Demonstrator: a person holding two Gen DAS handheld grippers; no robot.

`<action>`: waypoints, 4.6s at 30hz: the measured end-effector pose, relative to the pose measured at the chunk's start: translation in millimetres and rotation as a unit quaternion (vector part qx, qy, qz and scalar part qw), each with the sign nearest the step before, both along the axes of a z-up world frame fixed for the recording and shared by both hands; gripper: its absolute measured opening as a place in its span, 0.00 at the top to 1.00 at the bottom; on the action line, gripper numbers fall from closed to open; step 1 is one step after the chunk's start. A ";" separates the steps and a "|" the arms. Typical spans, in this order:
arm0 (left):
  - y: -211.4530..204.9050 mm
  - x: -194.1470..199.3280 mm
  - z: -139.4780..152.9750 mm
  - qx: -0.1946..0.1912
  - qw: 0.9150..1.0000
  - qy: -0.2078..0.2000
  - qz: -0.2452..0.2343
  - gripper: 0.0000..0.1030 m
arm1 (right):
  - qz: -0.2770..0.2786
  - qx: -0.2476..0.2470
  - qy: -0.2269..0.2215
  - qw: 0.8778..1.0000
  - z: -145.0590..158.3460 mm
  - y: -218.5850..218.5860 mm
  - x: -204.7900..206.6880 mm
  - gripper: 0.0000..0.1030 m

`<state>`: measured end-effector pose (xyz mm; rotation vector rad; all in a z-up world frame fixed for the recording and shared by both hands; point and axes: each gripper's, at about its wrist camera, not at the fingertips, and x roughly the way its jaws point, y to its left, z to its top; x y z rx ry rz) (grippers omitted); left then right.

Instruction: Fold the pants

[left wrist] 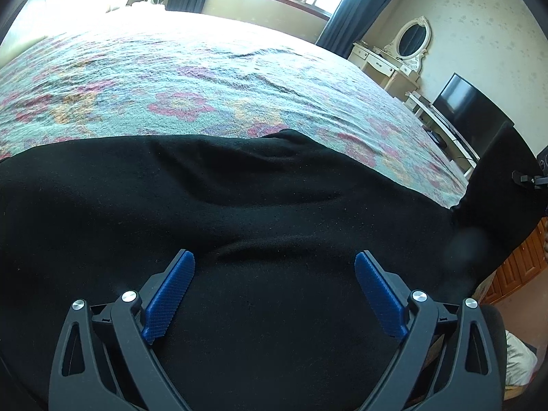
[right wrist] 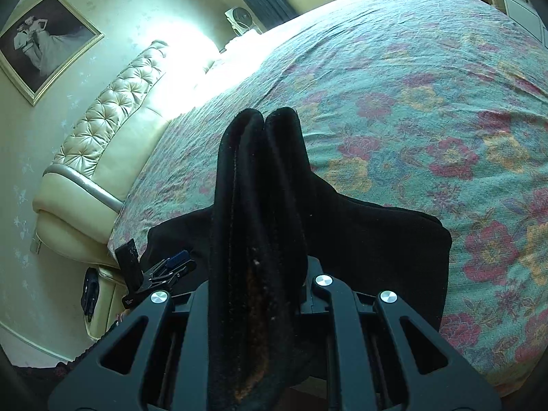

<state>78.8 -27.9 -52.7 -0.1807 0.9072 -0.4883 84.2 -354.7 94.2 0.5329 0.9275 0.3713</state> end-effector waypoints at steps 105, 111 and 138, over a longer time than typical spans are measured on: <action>219.7 42.1 -13.8 -0.155 0.976 0.135 0.072 0.68 | 0.007 0.030 -0.003 1.000 -102.4 147.2 -18.8 0.02; 210.9 36.1 24.1 -0.199 0.972 0.103 0.077 0.72 | 0.005 0.046 -0.005 0.999 -100.1 139.2 -23.1 0.02; -61.5 23.9 72.1 -0.066 0.990 0.035 -0.117 0.89 | -0.061 0.094 -0.039 0.993 -80.9 82.3 -61.1 0.02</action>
